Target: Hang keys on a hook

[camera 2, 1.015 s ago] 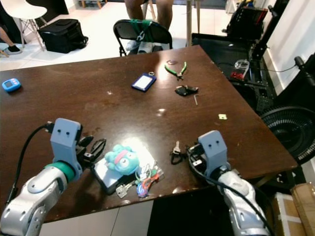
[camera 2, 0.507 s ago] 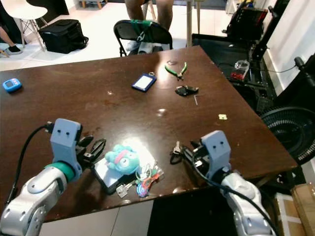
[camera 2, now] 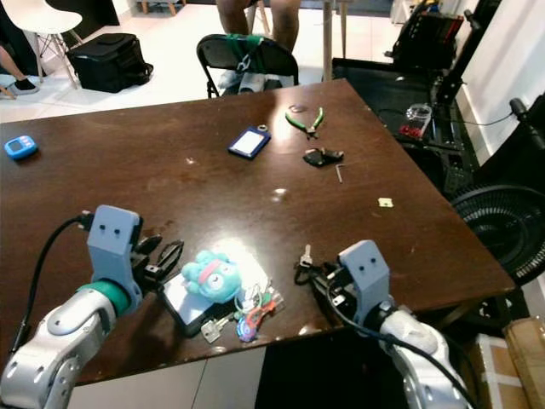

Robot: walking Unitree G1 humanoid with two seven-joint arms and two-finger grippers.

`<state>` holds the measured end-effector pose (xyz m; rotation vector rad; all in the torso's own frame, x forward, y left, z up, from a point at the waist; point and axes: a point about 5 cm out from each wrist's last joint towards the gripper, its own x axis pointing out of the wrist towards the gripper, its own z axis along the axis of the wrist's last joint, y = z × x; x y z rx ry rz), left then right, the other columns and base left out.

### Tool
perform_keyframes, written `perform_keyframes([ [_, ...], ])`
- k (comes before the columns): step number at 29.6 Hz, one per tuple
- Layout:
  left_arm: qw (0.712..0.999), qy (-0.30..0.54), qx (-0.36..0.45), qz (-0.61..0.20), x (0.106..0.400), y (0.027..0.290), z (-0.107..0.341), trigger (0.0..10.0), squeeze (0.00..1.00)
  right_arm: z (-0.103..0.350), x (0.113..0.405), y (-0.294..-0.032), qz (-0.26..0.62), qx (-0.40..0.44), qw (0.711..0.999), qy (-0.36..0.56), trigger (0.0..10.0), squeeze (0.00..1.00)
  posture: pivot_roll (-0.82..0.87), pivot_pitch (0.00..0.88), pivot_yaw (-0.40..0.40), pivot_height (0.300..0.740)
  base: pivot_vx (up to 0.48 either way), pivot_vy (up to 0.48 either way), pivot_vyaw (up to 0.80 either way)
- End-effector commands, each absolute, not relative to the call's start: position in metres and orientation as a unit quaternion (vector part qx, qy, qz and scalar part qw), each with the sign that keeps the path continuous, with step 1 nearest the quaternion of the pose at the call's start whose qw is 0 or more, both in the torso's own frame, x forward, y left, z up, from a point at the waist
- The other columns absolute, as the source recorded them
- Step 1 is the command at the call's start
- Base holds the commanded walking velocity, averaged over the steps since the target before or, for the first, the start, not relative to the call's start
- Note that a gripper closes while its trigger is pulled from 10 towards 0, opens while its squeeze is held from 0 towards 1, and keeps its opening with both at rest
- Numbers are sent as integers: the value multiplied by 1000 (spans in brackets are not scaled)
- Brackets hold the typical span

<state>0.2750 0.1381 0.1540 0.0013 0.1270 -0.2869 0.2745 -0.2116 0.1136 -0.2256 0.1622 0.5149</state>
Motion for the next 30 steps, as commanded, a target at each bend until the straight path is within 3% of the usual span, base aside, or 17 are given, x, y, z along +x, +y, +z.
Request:
perform_keyframes([
  [1,988,75,3,-138,273,142,150,10000,0,110,272,-209,266,-115,953,92,10000,0,-107,78,140,740,0,0,0],
  [30,988,75,4,-136,273,143,150,10000,0,101,282,-212,232,-125,960,99,10000,0,-104,78,145,740,0,0,0],
])
